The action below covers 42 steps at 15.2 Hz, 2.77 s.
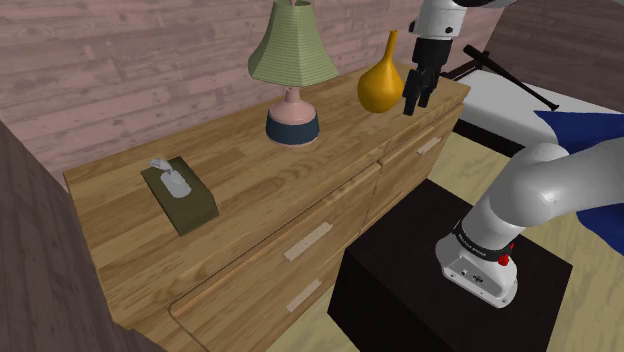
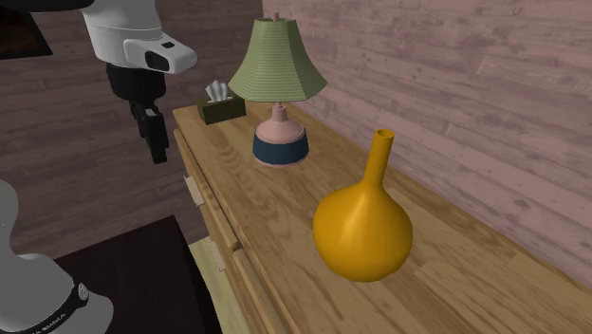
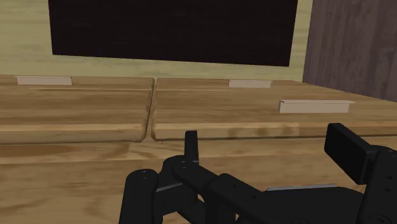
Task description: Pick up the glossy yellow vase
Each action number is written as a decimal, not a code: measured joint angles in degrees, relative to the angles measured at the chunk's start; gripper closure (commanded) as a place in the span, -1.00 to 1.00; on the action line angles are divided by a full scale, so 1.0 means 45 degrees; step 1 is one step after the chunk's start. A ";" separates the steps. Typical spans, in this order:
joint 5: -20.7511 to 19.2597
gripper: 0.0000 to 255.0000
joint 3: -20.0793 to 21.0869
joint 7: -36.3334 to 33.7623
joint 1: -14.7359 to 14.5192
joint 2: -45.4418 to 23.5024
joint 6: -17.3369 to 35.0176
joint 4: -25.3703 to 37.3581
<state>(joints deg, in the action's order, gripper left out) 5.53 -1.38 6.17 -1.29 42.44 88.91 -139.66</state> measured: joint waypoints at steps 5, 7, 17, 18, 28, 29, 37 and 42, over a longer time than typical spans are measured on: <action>-0.0501 -1.00 -0.0533 0.0660 0.0257 -0.0964 0.0543 0.0697; -0.0689 -1.00 -0.0757 0.0943 0.0341 -0.1596 0.0778 0.1293; -0.1334 -1.00 -0.2323 0.2978 0.0830 -0.4972 0.1931 0.4573; -0.1353 -1.00 -0.2483 0.3206 0.0889 -0.5242 0.2020 0.4861; -0.0499 -1.00 -0.3766 0.5271 0.1444 -0.9213 0.1814 1.0000; -0.0381 -1.00 -0.3838 0.5406 0.1510 -0.9525 0.1747 1.0474; 0.0520 -1.00 -0.4221 0.6343 0.2124 -1.1712 0.1727 1.3049; 0.0470 -1.00 -0.4205 0.6384 0.2068 -1.1549 0.2483 1.2148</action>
<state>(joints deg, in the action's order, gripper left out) 7.64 -20.31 34.90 8.02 -9.53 100.08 -84.99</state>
